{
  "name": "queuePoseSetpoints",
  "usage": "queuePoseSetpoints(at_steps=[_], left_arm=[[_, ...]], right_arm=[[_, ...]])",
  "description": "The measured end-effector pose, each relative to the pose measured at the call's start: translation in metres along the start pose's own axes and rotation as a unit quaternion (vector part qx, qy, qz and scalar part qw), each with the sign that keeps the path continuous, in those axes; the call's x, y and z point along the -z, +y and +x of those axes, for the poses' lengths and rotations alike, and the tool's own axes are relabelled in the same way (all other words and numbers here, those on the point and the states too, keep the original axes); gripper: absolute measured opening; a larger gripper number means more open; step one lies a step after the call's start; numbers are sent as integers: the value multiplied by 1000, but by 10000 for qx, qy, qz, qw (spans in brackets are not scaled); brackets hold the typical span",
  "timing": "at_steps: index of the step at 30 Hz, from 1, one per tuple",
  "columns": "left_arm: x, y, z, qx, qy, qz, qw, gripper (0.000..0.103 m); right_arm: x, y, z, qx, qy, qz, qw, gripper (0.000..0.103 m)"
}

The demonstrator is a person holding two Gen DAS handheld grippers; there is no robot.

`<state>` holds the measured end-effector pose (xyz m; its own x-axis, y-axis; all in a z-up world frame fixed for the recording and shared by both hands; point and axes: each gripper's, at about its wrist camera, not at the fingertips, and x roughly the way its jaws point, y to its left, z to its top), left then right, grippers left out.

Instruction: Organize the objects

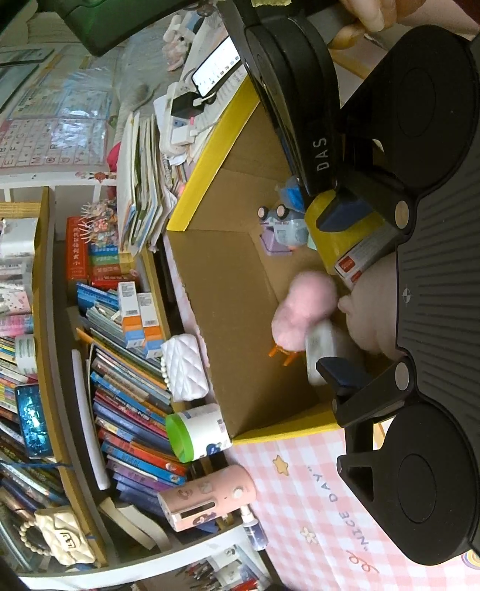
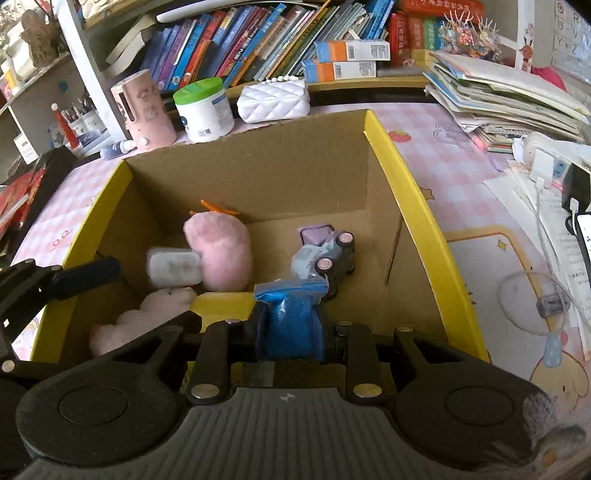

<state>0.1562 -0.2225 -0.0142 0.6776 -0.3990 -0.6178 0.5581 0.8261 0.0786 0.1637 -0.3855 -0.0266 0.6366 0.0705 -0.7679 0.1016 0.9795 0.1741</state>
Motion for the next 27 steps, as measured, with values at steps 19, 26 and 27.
queuePoseSetpoints(at_steps=[19,26,27], left_arm=[[5,-1,-67,-738,-739,-446,9935,98],[18,14,-106,-849,-943,-791,9888,100],[21,17,-112,-881,-949,-850,9879,100]], right_arm=[[8,4,-33,-27,-538,-86,9985,67],[21,28,-71,40,-1269,-223,9917,80],[23,33,-76,51,-1311,-237,9911,83]])
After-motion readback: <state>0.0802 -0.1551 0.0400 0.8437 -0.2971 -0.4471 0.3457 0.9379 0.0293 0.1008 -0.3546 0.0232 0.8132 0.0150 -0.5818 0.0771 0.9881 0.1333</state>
